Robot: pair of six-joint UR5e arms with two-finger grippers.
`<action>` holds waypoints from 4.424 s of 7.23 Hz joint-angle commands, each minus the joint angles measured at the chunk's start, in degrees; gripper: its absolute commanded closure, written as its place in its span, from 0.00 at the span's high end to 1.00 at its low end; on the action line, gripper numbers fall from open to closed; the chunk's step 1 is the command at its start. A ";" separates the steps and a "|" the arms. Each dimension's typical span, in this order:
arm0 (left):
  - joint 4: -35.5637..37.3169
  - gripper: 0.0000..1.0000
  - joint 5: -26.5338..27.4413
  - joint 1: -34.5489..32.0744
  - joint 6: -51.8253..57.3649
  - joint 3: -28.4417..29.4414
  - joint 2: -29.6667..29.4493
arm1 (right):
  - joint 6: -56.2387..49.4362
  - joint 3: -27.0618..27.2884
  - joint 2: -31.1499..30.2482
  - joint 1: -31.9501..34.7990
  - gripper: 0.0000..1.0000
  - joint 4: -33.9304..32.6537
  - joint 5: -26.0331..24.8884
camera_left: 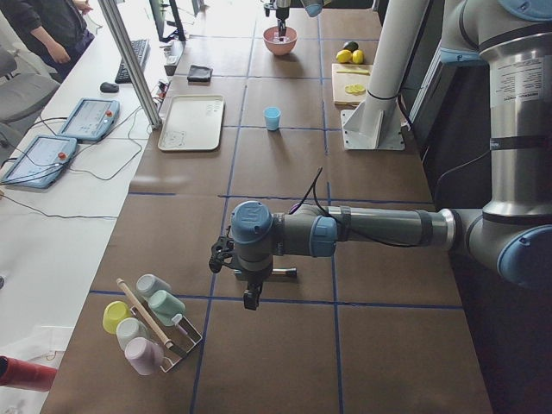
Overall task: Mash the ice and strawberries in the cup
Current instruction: 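Grasp another ice cube with the right gripper and lift it, then carry the ice cube over the cup and open the right gripper, then move the right gripper back to the pink bowl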
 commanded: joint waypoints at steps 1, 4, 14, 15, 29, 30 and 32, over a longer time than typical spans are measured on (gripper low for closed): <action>0.09 1.00 0.00 -0.09 -0.04 -1.49 0.60 | -0.18 0.22 0.22 0.08 0.10 -0.02 -0.05; 0.26 1.00 0.00 -0.09 -0.04 -2.55 1.04 | 0.25 7.12 3.19 0.60 0.01 -6.73 0.83; 0.00 1.00 0.00 0.00 -0.04 -2.55 1.57 | 49.80 -6.60 58.56 -33.48 0.01 -33.86 -25.17; 0.00 1.00 0.00 0.00 -0.04 -2.55 1.57 | 50.00 -8.03 59.28 -34.28 0.01 -33.85 -25.45; 0.00 1.00 0.00 0.09 -0.04 -3.43 1.22 | 20.74 7.57 36.67 -14.40 0.99 -33.50 -10.04; 0.00 1.00 0.00 0.09 -0.04 -3.43 1.22 | 10.29 9.17 30.61 -8.51 0.99 -33.50 -6.24; 0.00 1.00 0.00 0.09 -0.04 -3.43 1.22 | -7.22 9.28 22.06 1.26 0.99 -33.50 -1.31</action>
